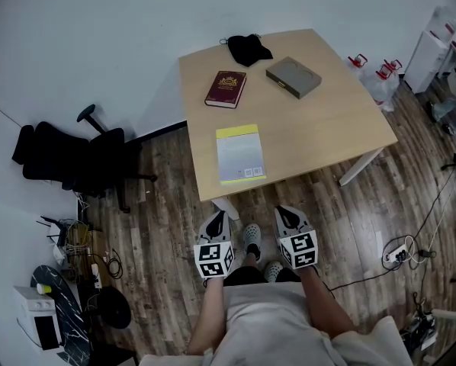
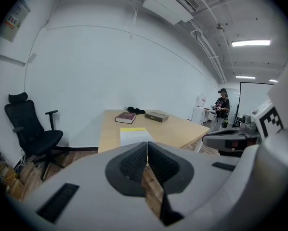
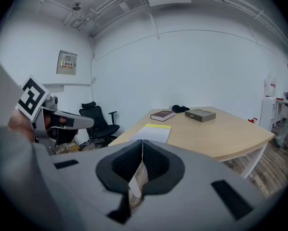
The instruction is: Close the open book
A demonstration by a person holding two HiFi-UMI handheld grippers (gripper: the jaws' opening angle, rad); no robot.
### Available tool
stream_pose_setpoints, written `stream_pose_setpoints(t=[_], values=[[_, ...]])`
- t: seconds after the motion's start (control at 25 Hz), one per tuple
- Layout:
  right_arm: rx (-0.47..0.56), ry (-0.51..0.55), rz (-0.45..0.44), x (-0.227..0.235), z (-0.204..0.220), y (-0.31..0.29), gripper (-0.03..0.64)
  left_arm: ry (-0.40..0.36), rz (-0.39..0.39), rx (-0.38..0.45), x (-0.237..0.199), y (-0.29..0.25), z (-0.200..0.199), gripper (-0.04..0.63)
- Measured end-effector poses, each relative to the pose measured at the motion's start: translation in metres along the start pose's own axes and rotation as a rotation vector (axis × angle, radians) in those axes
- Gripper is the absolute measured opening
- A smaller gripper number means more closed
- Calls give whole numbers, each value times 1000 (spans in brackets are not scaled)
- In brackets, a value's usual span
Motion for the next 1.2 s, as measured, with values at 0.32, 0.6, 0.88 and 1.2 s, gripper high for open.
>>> stream_pose_setpoints(t=[0.32, 0.6, 0.88, 1.2], values=[[11, -36, 0, -7, 4, 8, 9, 5, 10, 5, -2, 14, 0, 23], [30, -37, 7, -19, -1, 16, 8, -3, 20, 11, -5, 35, -6, 23], [54, -31, 11, -26, -6, 23, 8, -5, 17, -2, -14, 50, -9, 23], [60, -25, 12, -30, -6, 30, 8, -7, 23, 5, -14, 56, -8, 23]])
Point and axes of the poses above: the fingertips, and each gripper's own axes: y backward along the fingers, x to its right, z out of its underside, the point moved 3 cm from there along y, backward along the fingers, and after that the axes turned 11 degrees about -z, right-handed, at the moved point
